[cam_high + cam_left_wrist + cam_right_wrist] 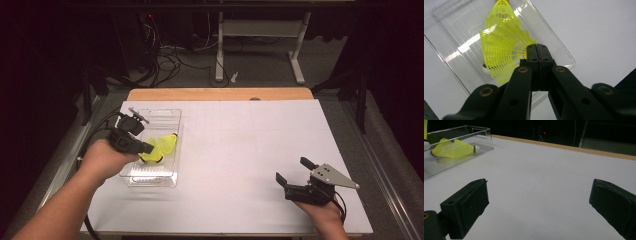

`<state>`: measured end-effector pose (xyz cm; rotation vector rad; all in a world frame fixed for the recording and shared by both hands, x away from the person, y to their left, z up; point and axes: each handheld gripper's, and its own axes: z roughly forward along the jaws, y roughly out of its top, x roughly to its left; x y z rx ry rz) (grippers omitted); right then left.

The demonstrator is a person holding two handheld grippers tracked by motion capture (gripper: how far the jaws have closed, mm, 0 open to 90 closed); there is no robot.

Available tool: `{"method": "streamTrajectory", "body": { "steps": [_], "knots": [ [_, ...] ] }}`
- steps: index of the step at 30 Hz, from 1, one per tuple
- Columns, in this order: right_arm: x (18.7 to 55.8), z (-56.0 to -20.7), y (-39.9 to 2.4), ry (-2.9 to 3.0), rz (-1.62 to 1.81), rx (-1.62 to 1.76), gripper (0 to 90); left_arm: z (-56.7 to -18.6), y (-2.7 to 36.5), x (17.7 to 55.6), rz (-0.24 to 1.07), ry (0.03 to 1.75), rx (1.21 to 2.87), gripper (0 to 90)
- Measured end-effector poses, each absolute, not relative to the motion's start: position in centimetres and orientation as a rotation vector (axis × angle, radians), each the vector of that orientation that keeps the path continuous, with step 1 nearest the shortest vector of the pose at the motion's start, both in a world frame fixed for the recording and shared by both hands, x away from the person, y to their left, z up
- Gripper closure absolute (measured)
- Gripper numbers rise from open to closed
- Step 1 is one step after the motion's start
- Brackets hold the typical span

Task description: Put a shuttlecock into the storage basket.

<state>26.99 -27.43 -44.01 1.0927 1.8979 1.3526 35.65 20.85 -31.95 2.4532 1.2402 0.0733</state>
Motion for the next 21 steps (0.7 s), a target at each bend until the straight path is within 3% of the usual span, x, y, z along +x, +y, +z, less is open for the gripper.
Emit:
{"method": "streamTrajectory", "body": {
  "steps": [21],
  "knots": [
    [27.0, -44.1, -27.4, 1.902, 1.354, 1.097, 2.9, -33.6, 19.9, 35.7, 0.019, 1.227, 2.502, 90.0]
  ]
}}
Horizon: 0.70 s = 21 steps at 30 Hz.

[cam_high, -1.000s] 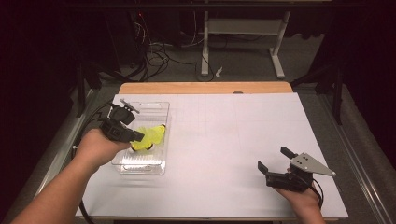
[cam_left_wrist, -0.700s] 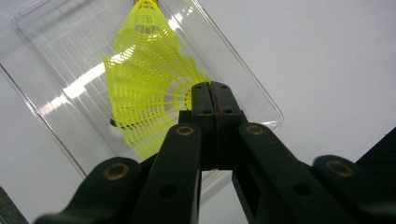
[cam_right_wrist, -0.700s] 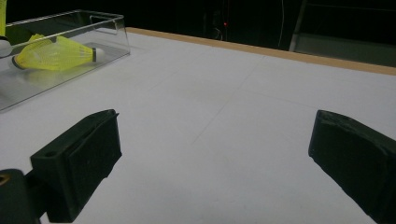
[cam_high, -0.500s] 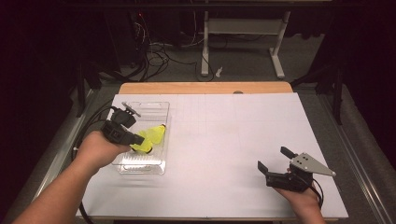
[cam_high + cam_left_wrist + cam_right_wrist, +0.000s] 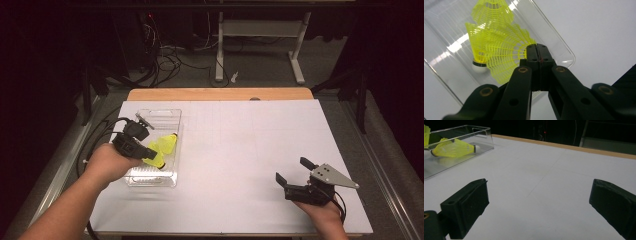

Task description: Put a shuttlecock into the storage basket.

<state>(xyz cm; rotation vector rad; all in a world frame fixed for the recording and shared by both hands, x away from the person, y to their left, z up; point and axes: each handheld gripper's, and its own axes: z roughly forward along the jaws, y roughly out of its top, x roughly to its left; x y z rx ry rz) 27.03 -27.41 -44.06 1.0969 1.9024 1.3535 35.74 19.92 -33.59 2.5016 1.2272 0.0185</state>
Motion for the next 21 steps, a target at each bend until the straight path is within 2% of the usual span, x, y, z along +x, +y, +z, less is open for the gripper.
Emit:
{"method": "streamTrajectory", "body": {
  "steps": [9, 21],
  "knots": [
    [27.04, -44.08, -27.45, 1.904, 1.354, 1.098, 2.9, -34.35, 18.84, 36.06, -0.014, 1.208, 2.517, 90.0],
    [27.00, -44.03, -27.40, 1.901, 1.356, 1.096, 2.9, -34.38, 19.30, 35.80, -0.036, 1.215, 2.516, 90.0]
  ]
}}
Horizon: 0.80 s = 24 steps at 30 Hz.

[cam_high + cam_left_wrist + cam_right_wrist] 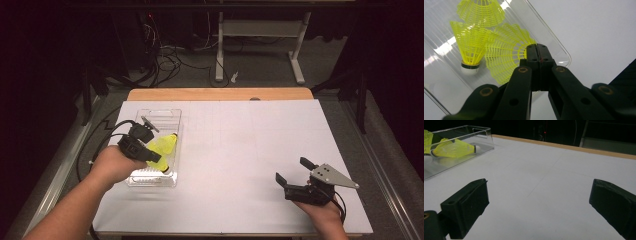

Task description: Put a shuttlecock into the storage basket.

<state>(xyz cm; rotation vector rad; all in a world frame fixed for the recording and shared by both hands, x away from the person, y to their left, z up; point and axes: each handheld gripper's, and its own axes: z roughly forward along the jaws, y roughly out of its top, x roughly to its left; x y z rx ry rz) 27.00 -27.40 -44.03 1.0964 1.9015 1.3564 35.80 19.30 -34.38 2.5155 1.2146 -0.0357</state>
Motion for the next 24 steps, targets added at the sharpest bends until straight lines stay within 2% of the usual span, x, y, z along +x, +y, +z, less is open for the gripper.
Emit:
{"method": "streamTrajectory", "body": {
  "steps": [24],
  "knots": [
    [27.1, -44.1, -27.6, 1.900, 1.354, 1.102, 2.9, -36.6, 17.8, 36.9, -0.093, 1.198, 2.529, 90.0]
  ]
}}
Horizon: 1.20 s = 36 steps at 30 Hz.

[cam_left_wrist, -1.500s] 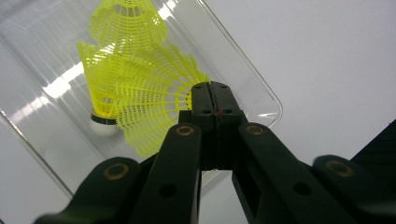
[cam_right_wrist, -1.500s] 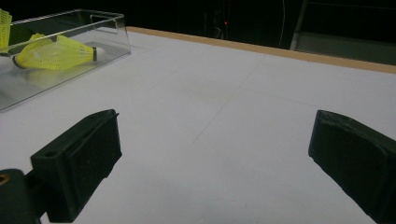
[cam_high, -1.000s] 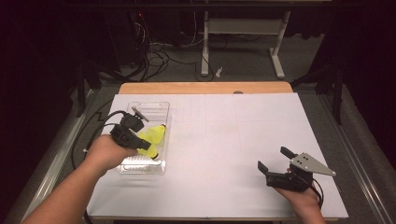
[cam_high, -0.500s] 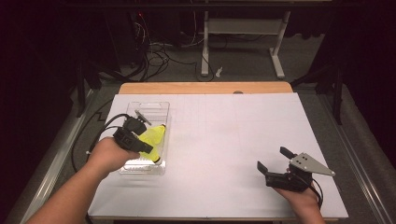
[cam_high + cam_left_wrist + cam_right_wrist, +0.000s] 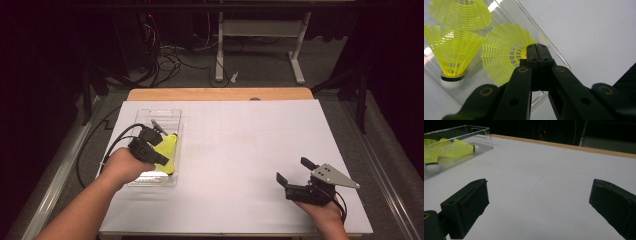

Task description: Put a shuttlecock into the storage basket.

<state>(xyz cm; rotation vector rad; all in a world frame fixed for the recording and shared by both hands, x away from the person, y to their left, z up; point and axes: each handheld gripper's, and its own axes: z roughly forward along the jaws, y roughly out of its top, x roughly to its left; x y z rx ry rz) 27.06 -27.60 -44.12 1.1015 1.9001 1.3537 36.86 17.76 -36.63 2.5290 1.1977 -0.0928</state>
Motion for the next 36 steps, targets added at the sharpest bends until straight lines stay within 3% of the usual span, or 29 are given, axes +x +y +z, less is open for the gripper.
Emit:
{"method": "streamTrajectory", "body": {
  "steps": [36],
  "knots": [
    [27.0, -44.2, -27.6, 1.904, 1.351, 1.104, 3.0, -38.0, 16.8, 40.5, -0.002, 1.278, 2.467, 88.7]
  ]
}}
